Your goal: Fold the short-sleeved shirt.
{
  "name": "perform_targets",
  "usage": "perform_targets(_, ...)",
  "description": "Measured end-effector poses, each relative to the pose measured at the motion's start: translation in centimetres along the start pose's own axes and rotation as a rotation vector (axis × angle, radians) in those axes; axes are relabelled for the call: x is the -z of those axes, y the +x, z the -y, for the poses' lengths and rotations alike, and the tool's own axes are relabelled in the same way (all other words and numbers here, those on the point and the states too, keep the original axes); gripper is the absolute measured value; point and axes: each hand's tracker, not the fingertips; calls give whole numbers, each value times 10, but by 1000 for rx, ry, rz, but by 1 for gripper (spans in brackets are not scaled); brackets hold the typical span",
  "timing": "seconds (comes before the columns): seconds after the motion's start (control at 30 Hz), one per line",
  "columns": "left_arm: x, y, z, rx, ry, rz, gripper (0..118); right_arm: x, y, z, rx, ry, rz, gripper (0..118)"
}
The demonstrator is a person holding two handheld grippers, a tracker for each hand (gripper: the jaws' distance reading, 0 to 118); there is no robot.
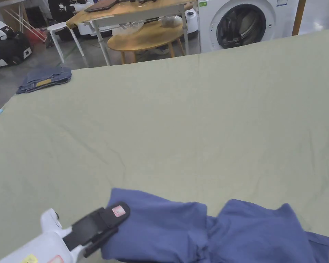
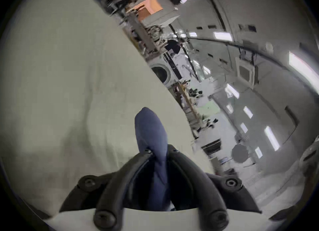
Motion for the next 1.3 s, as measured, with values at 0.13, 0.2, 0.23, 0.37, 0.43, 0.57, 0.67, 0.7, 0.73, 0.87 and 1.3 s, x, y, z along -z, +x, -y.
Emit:
perform_targets(0.13,28,60,20,234,-98,-99,5,1,-1,-3,20,19,-5,0)
perform_targets(0.2,63,74,45,314,-209,-73,5,1,-1,-3,33,27,-7,0)
perform_targets(0.23,88,79,63,354,-288,-60,5,-1,-2,-3,39,31,-10,0)
perform_targets(0.37,165,79,125,343,-440,-29,6,-7,-5,3,28,27,2,0)
perform_targets(0.43,179,92,139,290,-444,72,20,-12,-5,9,-4,22,31,0)
perform_targets(0.57,198,113,146,303,-521,123,62,-14,3,19,12,-10,36,0)
perform_targets(0.67,195,111,139,276,-504,153,11,-15,10,23,41,-10,55,0)
perform_targets(0.7,194,104,135,228,-497,172,0,-16,12,24,57,-5,52,0)
perform_targets(0.73,197,101,138,212,-526,144,0,-17,15,24,76,1,43,0)
perform_targets(0.87,226,82,173,393,-659,-38,0,-16,18,23,125,9,28,0)
perform_targets(1.3,142,80,111,372,-408,-26,86,85,-60,-19,-254,-211,-72,0)
